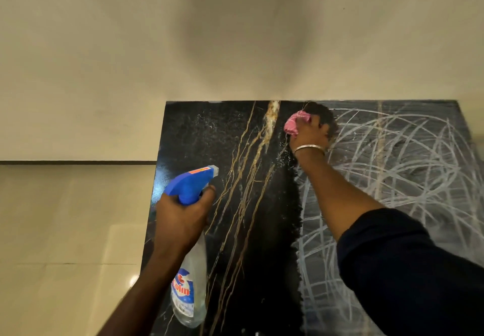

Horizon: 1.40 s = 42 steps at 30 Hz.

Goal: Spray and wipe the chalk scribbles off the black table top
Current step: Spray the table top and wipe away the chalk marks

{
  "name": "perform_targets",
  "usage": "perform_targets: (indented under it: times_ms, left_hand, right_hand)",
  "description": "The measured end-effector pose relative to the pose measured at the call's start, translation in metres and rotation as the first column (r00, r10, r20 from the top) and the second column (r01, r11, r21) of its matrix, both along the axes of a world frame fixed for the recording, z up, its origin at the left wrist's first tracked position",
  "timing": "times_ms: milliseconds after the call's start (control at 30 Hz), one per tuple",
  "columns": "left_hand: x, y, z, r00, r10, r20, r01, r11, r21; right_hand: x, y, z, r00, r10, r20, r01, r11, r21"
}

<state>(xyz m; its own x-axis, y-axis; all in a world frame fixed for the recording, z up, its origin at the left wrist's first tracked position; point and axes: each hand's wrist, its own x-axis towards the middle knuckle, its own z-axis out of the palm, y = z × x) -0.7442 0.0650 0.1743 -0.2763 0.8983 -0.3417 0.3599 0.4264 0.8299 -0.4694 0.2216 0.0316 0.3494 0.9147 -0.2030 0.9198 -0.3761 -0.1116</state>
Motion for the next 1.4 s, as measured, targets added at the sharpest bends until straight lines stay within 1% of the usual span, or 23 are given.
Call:
perform_targets:
  times_ms: [67,167,233,267,300,367,400,467,533,567,633,733,833,900,933,967,1033,1100,1167,1233,1300,1333,1400]
  left_hand:
    - [-0.001,0.002,-0.001,1.000,-0.018,0.011,0.018,1.000,0.008]
    - [-0.005,0.006,-0.002,0.999,-0.044,0.010,0.044,0.999,0.009]
    - [-0.009,0.008,-0.003,0.998,-0.057,0.003,0.057,0.998,0.016]
    - [-0.010,0.009,-0.003,0.998,-0.060,-0.002,0.060,0.998,0.021]
    - [-0.013,0.010,-0.003,0.998,-0.059,-0.009,0.059,0.998,0.024]
    - [-0.019,0.012,-0.003,0.998,-0.056,-0.024,0.056,0.998,0.027]
    - [-0.021,0.013,-0.003,0.998,-0.050,-0.022,0.051,0.998,0.031]
    - [-0.025,0.013,-0.004,0.999,-0.045,-0.022,0.046,0.998,0.039]
    - [-0.026,0.012,-0.006,0.999,-0.049,-0.023,0.050,0.998,0.043]
    - [-0.025,0.012,-0.008,0.998,-0.054,-0.028,0.055,0.998,0.042]
    - [-0.021,0.012,-0.011,0.998,-0.062,-0.030,0.063,0.998,0.030]
    - [-0.008,0.012,-0.011,0.996,-0.088,-0.008,0.089,0.995,0.037]
    - [0.006,0.012,-0.007,0.993,-0.121,-0.002,0.121,0.991,0.056]
    - [0.015,0.012,-0.005,0.991,-0.134,-0.001,0.134,0.989,0.061]
    - [0.019,0.013,-0.004,0.991,-0.136,0.004,0.135,0.988,0.069]
    - [0.023,0.012,-0.004,0.990,-0.139,0.003,0.138,0.988,0.076]
    - [0.029,0.011,-0.002,0.988,-0.152,0.007,0.151,0.984,0.093]
    - [0.035,0.010,0.000,0.987,-0.158,0.019,0.155,0.982,0.103]
    - [0.039,0.008,0.000,0.988,-0.156,0.022,0.153,0.983,0.104]
    - [0.044,0.005,0.000,0.988,-0.154,0.027,0.151,0.984,0.098]
    - [0.049,0.004,-0.001,0.989,-0.144,0.016,0.141,0.985,0.100]
    - [0.053,0.002,-0.002,0.990,-0.142,0.011,0.140,0.985,0.096]
    - [0.059,0.000,-0.003,0.990,-0.138,0.017,0.137,0.987,0.082]
  right_hand:
    - [-0.033,-0.013,0.000,0.989,0.145,0.008,-0.145,0.989,0.010]
    - [-0.062,-0.028,-0.008,0.910,0.414,-0.012,-0.415,0.910,-0.024]
    - [-0.053,-0.031,-0.009,0.869,0.494,-0.007,-0.494,0.869,-0.030]
    - [-0.040,-0.032,-0.009,0.879,0.477,0.000,-0.477,0.879,-0.024]
    - [-0.025,-0.034,-0.009,0.909,0.418,0.005,-0.418,0.909,-0.008]
    - [0.013,-0.035,-0.014,0.975,0.222,0.020,-0.223,0.975,0.020]
    - [0.032,-0.035,-0.016,0.993,0.117,0.025,-0.118,0.992,0.036]
    - [0.057,-0.031,-0.017,0.999,-0.039,0.031,0.038,0.999,0.037]
    - [0.053,-0.027,-0.014,0.989,-0.147,0.015,0.147,0.989,0.009]
    - [0.043,-0.028,-0.011,0.985,-0.175,0.006,0.175,0.985,0.000]
    - [0.014,-0.036,-0.004,0.990,-0.143,-0.003,0.143,0.990,0.015]
    - [-0.034,-0.053,-0.003,0.997,0.080,-0.014,-0.079,0.996,0.036]
    - [-0.056,-0.065,-0.007,0.940,0.342,-0.013,-0.342,0.939,-0.021]
    - [-0.039,-0.071,-0.008,0.897,0.442,-0.009,-0.442,0.897,-0.008]
    - [-0.023,-0.072,-0.009,0.897,0.441,0.005,-0.441,0.897,0.005]
    - [-0.004,-0.074,-0.010,0.917,0.399,0.015,-0.399,0.917,0.016]
    - [0.040,-0.077,-0.009,0.969,0.243,0.035,-0.244,0.970,0.021]
    - [0.080,-0.079,-0.007,0.993,0.099,0.058,-0.101,0.995,0.020]
    - [0.097,-0.080,-0.008,0.997,0.026,0.066,-0.027,0.999,0.016]
    - [0.087,-0.081,-0.008,0.998,-0.027,0.065,0.026,1.000,0.014]
    - [0.059,-0.083,-0.005,0.998,-0.023,0.065,0.022,0.999,0.028]
    - [0.043,-0.084,-0.003,0.999,0.013,0.053,-0.015,0.999,0.035]
    - [0.013,-0.091,-0.001,0.989,0.144,0.012,-0.145,0.989,0.034]
